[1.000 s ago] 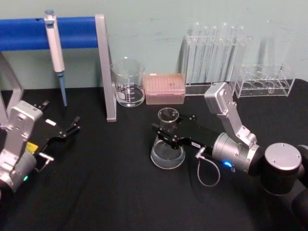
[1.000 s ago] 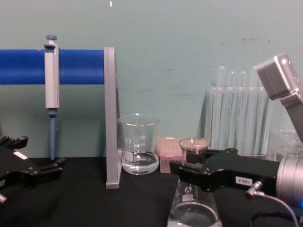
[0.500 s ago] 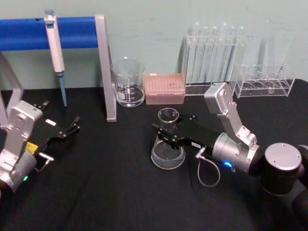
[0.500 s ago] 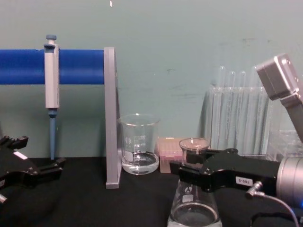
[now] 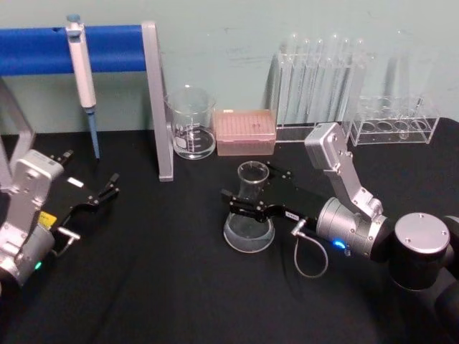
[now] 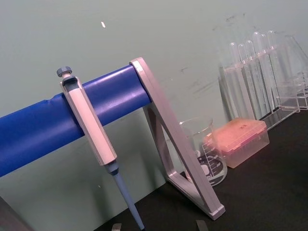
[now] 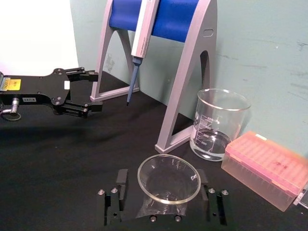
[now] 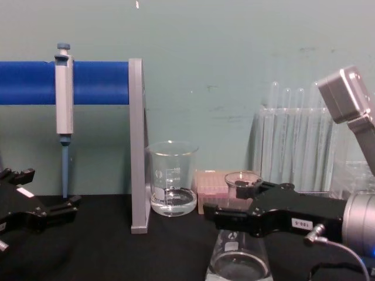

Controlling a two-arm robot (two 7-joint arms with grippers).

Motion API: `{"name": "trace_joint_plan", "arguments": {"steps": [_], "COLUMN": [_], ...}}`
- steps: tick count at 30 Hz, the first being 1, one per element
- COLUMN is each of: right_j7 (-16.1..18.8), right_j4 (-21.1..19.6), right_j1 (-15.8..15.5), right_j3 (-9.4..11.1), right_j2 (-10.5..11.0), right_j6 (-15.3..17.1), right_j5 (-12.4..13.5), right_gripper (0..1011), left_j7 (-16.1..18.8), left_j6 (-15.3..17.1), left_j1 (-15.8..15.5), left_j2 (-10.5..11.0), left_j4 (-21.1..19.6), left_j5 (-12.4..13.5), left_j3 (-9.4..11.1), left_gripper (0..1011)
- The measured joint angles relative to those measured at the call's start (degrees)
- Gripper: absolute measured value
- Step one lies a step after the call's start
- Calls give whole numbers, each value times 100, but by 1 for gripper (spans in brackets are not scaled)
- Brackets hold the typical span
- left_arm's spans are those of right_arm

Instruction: Grasp the erlenmeyer flask with one hand, shake it three times, then place it back.

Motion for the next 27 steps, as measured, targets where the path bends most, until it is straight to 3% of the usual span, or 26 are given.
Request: {"name": "trace_joint_plan", "arguments": {"steps": [6, 15, 27], "right_j7": [0, 8, 184], "right_j4": [0, -8, -676], "right_j1": [0, -8, -535], "right_j3": [0, 4, 259], "right_j2": [0, 7, 571], "right_j6": [0, 0, 26], "right_j5": [0, 10, 305], "right_gripper": [999, 1003, 1003], "left_j7": [-1, 0, 0], "left_j6": [0, 0, 0], "left_j1": [0, 0, 0], "left_j2": [0, 0, 0], "left_j4": [0, 0, 0], "left_j5": [0, 0, 0], "left_j3": [0, 0, 0], "left_gripper": [1001, 1001, 1001]}}
